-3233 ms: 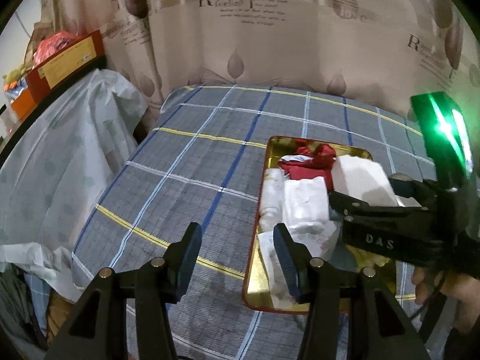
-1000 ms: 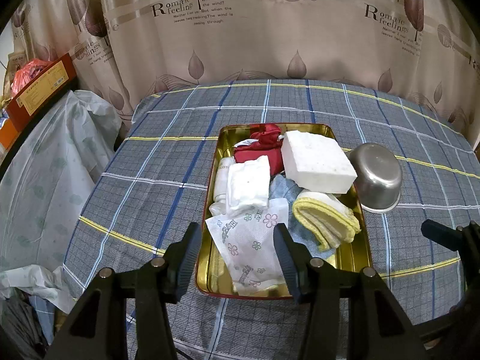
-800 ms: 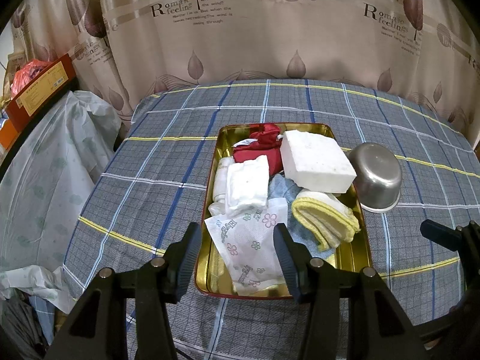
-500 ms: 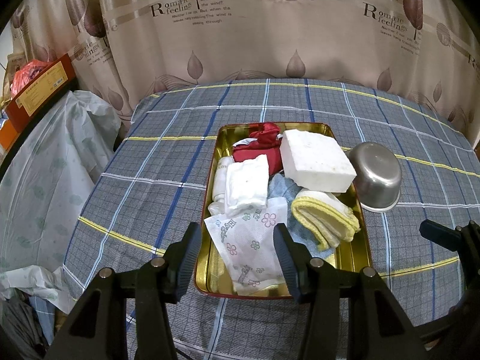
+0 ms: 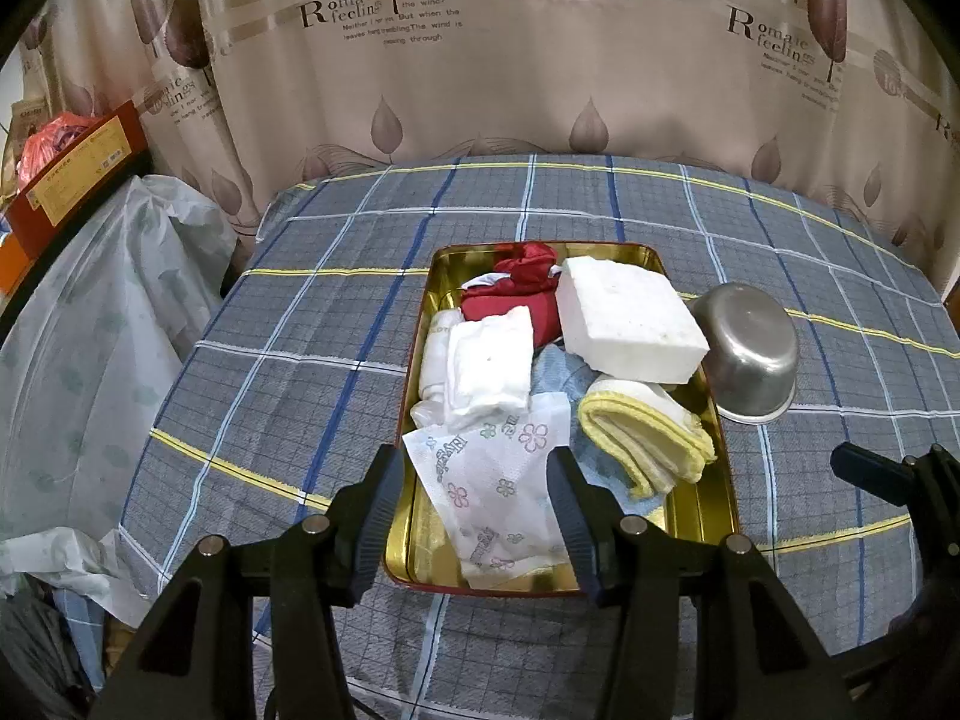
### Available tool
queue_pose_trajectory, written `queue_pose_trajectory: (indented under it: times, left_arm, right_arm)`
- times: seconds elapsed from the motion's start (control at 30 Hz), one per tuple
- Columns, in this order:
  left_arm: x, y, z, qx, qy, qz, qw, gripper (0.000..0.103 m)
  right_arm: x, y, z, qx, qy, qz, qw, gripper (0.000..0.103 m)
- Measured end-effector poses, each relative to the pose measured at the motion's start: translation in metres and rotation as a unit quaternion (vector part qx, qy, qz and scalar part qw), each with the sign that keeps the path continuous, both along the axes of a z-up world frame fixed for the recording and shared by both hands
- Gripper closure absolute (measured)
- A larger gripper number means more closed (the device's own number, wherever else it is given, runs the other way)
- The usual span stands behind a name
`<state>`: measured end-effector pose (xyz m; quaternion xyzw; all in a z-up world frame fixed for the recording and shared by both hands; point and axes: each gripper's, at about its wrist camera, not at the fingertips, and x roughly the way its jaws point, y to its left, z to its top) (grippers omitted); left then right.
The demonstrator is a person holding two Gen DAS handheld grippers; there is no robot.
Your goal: Organize soft objects
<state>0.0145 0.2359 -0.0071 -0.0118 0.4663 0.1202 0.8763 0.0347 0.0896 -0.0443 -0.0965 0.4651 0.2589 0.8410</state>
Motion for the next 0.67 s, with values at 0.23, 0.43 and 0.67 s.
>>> queue_pose_trajectory:
  times: [0.23, 0.43, 0.67]
  left_arm:
    - [0.0007, -0.0002, 0.0003, 0.001, -0.001, 0.000, 1.0000, 0.052]
    - [0.0008, -0.0016, 0.0007, 0.000, -0.006, -0.004, 1.0000, 0.052]
    - [0.0006, 0.0012, 0.0014, -0.007, -0.007, 0.000, 0.9999, 0.052]
  right_arm:
    - [-0.0001, 0.0000, 0.0003, 0.000, 0.000, -0.001, 1.000, 0.000]
    - [-0.0001, 0.0009, 0.0007, 0.000, -0.001, 0.000, 1.000, 0.000]
    - [-0.0004, 0.0014, 0.0023, 0.002, -0.003, 0.001, 1.000, 0.000]
